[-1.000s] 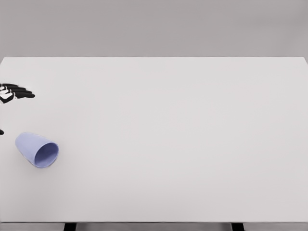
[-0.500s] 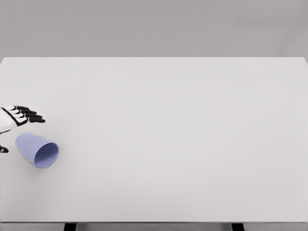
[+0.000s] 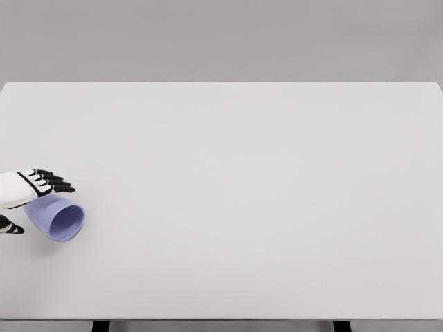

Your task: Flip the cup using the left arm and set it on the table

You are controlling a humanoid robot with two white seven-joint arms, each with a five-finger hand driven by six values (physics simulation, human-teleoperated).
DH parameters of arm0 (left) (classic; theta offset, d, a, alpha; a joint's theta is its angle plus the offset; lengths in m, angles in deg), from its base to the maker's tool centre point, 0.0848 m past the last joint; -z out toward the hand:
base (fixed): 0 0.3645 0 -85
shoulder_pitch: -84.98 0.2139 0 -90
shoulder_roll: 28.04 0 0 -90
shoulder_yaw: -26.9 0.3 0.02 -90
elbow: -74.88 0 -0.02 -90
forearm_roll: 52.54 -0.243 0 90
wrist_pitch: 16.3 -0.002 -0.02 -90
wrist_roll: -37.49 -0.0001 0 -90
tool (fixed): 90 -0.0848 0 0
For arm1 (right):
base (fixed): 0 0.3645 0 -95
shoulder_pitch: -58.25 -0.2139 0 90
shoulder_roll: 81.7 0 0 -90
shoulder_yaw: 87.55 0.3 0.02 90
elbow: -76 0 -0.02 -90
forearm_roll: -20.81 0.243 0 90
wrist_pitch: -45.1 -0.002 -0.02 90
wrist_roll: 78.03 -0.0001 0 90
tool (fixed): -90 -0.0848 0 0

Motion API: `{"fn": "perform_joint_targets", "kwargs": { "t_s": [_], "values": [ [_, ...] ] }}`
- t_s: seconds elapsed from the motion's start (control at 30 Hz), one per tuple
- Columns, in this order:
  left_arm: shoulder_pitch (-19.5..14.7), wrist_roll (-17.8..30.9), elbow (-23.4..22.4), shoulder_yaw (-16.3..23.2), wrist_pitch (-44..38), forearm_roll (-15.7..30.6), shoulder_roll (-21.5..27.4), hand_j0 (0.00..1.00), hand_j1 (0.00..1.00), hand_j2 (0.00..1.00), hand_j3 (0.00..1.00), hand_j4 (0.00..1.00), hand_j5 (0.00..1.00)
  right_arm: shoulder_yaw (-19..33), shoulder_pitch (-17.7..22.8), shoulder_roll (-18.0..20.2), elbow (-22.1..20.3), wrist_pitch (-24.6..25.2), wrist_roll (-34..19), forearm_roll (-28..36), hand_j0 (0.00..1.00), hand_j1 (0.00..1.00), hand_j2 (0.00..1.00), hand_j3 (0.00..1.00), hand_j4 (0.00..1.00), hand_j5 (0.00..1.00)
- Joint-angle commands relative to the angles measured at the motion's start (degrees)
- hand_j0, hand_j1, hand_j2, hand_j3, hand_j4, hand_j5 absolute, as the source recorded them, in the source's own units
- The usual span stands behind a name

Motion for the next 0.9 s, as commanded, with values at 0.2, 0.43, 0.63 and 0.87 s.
{"fn": "perform_joint_targets", "kwargs": {
  "t_s": [0.2, 0.43, 0.63, 0.87],
  "values": [
    [0.00, -0.02, 0.12, 0.08, -0.05, 0.28, -1.55, 1.00, 1.00, 1.00, 1.00, 1.00, 1.00, 0.01, 0.00, 0.00, 0.00, -0.01, -0.02, 0.01, 1.00, 1.00, 1.00, 1.00, 1.00, 1.00],
    [0.00, 0.06, 0.12, 0.17, -0.05, -0.86, -3.05, 1.00, 1.00, 1.00, 1.00, 1.00, 1.00, 0.01, 0.00, 0.00, 0.00, -0.01, -0.02, 0.01, 1.00, 1.00, 1.00, 1.00, 1.00, 1.00],
    [0.00, 0.06, -0.06, 0.34, -0.05, -1.65, -3.57, 1.00, 1.00, 1.00, 1.00, 1.00, 1.00, 0.01, 0.00, 0.00, 0.00, -0.01, -0.02, 0.01, 1.00, 1.00, 1.00, 1.00, 1.00, 1.00],
    [0.00, 0.06, -0.15, 1.05, -0.05, -1.82, -4.10, 1.00, 1.00, 1.00, 1.00, 1.00, 1.00, 0.01, 0.00, 0.00, 0.00, -0.01, -0.02, 0.01, 1.00, 1.00, 1.00, 1.00, 1.00, 1.00]
  ]
}}
